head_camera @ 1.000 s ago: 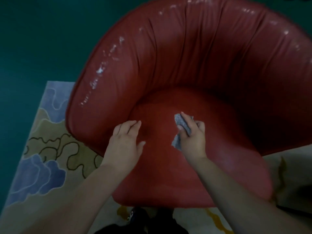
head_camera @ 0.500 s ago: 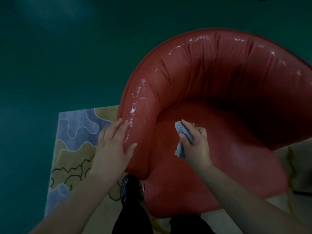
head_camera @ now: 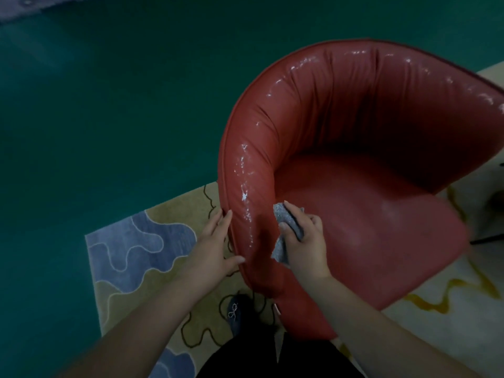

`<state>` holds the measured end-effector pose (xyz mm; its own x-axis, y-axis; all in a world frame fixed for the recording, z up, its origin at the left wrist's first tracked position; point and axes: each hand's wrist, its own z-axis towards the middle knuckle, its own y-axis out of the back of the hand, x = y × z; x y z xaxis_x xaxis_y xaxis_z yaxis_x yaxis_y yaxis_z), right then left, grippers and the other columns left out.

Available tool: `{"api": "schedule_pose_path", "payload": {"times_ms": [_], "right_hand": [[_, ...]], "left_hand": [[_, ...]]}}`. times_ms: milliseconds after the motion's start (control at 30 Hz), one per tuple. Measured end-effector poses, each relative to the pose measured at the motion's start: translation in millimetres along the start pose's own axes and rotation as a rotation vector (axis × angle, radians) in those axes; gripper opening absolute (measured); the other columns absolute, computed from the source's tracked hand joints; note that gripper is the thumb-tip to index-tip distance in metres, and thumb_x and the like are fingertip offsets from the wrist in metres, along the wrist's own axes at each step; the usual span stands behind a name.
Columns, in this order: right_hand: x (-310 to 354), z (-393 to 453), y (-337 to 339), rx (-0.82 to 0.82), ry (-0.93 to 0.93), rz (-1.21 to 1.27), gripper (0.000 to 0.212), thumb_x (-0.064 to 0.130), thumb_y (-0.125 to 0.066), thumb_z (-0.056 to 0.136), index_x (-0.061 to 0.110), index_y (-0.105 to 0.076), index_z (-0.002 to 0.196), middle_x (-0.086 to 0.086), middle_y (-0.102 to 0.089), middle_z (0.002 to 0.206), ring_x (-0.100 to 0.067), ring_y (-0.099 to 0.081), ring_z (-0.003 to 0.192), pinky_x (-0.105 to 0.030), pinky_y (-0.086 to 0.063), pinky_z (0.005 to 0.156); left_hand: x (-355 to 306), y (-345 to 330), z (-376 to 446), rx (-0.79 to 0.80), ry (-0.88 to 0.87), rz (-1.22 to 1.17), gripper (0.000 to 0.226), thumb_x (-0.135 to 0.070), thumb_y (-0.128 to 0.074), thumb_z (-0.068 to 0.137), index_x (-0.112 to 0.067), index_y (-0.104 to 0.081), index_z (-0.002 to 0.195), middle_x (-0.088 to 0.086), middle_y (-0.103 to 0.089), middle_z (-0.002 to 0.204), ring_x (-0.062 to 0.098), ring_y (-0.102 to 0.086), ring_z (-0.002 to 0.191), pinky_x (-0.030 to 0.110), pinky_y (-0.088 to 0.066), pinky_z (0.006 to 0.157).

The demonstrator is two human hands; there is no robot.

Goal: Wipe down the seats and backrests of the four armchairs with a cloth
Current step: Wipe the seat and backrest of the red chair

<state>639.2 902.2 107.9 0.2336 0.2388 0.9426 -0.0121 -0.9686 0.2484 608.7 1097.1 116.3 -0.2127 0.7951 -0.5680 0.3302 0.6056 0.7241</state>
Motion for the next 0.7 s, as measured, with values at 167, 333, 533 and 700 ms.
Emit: {"api": "schedule_pose_path", "payload": {"times_ms": [167, 333, 533, 700], "right_hand": [[-3.9, -5.6, -9.4, 0.008, 0.019, 0.009, 0.051, 0.013, -0.061, 0.090, 0.060, -0.052, 0.108, 0.011, -0.043, 0.106, 0.011, -0.050, 0.091, -0.001, -0.042, 0.078], [-12.7, -14.3, -11.4, 0.015, -0.033, 0.045, 0.048, 0.014, -0.061, 0.091, 0.058, -0.056, 0.111, 0.018, -0.042, 0.104, 0.003, -0.053, 0.093, -0.033, -0.054, 0.088], [-8.4, -13.7, -37.0, -0.068, 0.055, -0.040, 0.049, 0.015, -0.061, 0.091, 0.056, -0.051, 0.115, 0.010, -0.042, 0.105, 0.006, -0.050, 0.093, -0.001, -0.037, 0.084], [-14.6, -11.9, -77.2, -0.073, 0.158, -0.218, 0.050, 0.008, -0.061, 0.090, 0.033, -0.050, 0.132, 0.002, -0.038, 0.109, -0.004, -0.046, 0.100, -0.008, -0.036, 0.094]], "left_hand": [[2.1, -0.5, 0.9, 0.010, 0.019, -0.094, 0.108, -0.028, -0.080, 0.076, -0.036, -0.003, 0.152, -0.010, -0.003, 0.160, 0.015, -0.033, 0.138, 0.038, -0.037, 0.111], [1.5, 2.4, 3.6, 0.018, 0.010, -0.146, 0.109, -0.027, -0.082, 0.074, -0.035, -0.008, 0.152, -0.003, -0.025, 0.155, 0.015, -0.044, 0.127, 0.035, -0.040, 0.107], [8.5, 19.8, 23.3, 0.082, -0.008, -0.118, 0.112, -0.029, -0.084, 0.071, -0.037, -0.007, 0.152, 0.005, -0.044, 0.144, 0.007, -0.053, 0.097, 0.022, -0.046, 0.089], [22.1, 35.5, 42.6, 0.172, -0.089, -0.065, 0.117, -0.028, -0.084, 0.071, -0.038, 0.000, 0.152, 0.002, -0.035, 0.148, 0.011, -0.056, 0.103, 0.034, -0.051, 0.093]]}}
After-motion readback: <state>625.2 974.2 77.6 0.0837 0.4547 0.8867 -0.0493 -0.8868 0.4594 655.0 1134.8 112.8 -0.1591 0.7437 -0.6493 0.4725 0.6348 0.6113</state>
